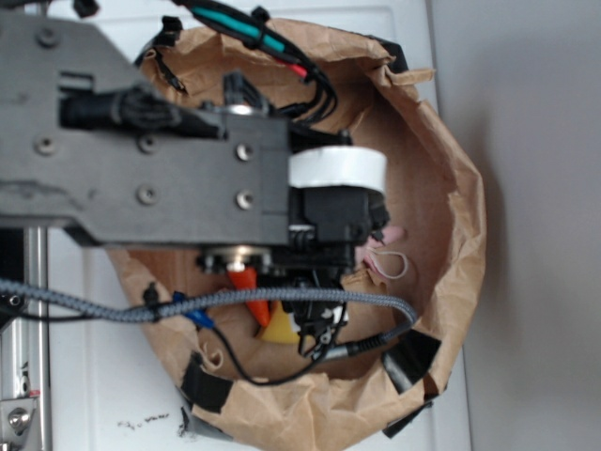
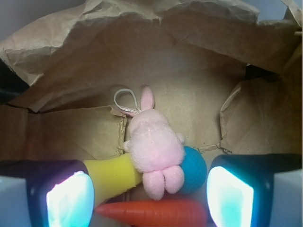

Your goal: Grab the pink bunny.

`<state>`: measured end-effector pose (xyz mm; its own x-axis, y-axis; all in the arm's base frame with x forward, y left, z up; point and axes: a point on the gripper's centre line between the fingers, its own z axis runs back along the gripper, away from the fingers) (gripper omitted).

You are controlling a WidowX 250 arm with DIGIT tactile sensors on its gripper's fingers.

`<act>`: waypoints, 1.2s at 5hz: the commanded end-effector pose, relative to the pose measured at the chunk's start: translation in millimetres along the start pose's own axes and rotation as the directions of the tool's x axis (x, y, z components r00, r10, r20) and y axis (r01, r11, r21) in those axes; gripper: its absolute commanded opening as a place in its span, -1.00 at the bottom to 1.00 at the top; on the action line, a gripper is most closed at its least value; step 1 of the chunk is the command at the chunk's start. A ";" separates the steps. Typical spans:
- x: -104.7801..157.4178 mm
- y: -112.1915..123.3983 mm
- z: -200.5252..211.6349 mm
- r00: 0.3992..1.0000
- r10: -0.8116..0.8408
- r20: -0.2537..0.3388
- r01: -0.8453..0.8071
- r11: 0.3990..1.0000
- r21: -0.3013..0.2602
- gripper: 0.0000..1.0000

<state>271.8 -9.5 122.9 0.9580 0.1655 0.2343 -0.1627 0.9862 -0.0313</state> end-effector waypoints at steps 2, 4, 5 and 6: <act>17.2 -1.9 -15.7 0.999 0.017 0.049 -0.016 1.000 -0.003 1.00; 20.2 -4.0 -57.5 0.995 0.091 0.035 -0.092 0.995 0.025 1.00; 18.5 -2.4 -79.4 0.999 0.048 -0.015 -0.047 0.997 0.058 1.00; 8.9 1.5 -105.9 0.998 -0.017 -0.059 0.023 0.994 0.104 0.69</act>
<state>304.4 -7.3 22.4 0.9744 0.1484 0.1686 -0.1628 0.9838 0.0749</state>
